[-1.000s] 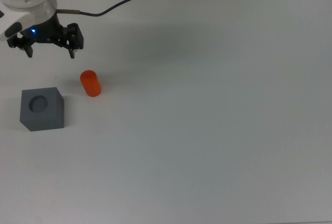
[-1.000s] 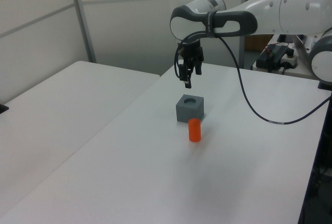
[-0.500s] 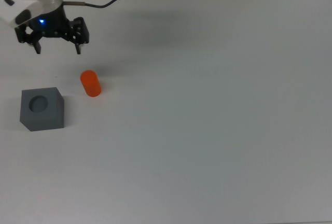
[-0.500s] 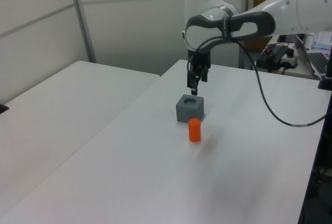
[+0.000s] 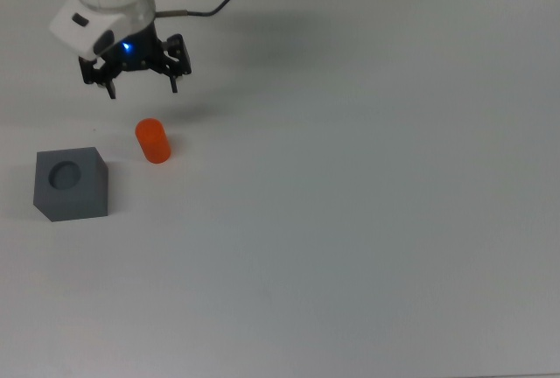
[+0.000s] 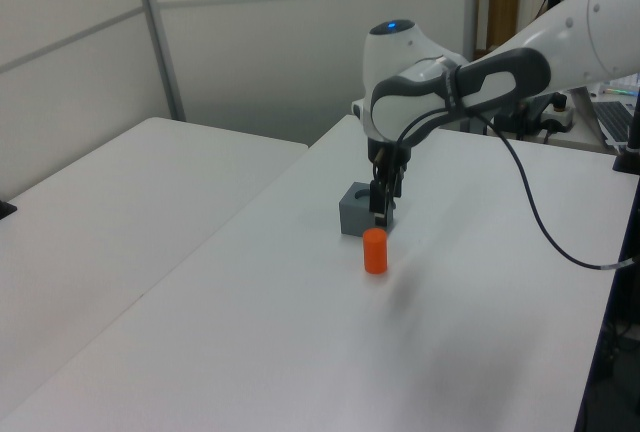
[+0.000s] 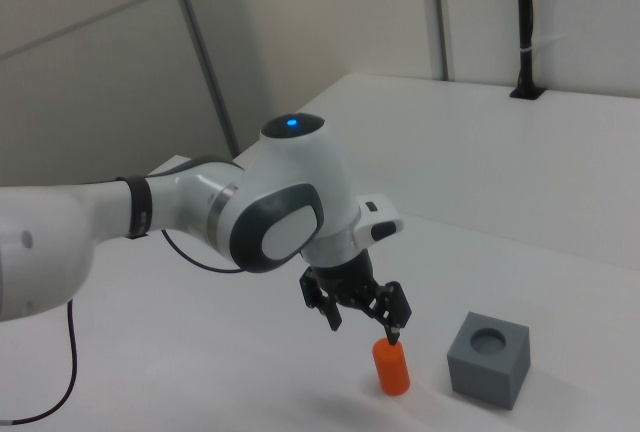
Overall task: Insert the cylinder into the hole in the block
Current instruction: 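Close the gripper on the orange cylinder and lift it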
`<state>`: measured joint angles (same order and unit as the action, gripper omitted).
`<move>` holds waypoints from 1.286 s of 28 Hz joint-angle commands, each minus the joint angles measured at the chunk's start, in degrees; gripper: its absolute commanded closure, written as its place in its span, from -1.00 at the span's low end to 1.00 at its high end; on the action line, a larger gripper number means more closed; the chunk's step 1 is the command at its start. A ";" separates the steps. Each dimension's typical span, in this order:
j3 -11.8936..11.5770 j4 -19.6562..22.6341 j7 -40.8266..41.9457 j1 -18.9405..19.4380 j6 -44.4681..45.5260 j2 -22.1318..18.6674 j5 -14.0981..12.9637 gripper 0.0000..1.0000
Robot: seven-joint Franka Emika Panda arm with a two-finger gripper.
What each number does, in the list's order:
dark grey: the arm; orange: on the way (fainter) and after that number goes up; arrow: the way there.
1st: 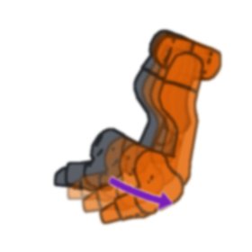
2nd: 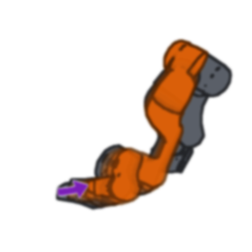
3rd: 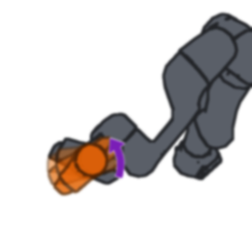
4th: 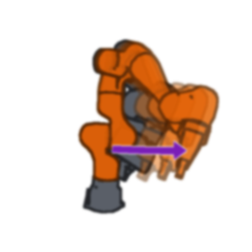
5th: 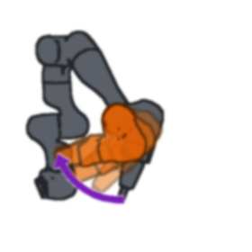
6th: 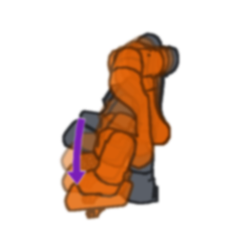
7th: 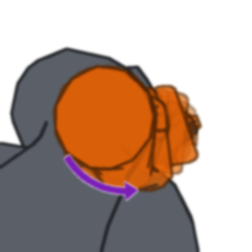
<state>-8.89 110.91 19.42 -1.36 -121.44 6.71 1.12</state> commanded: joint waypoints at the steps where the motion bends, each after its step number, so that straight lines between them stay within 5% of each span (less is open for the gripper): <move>1: 1.33 0.36 0.71 0.05 -4.42 3.48 -0.59 -1.00; 22: 1.42 -3.86 0.53 -0.40 -6.00 10.60 0.38 -0.98; 25: 1.42 -4.55 0.53 -0.40 -6.00 11.31 0.38 -0.72; 29: 1.42 -5.61 0.53 -0.48 -5.92 12.01 0.29 -0.01; 36: 1.42 -5.70 0.45 -0.48 -5.83 11.93 0.03 0.87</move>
<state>-7.45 105.91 19.42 -1.62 -126.69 18.15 1.15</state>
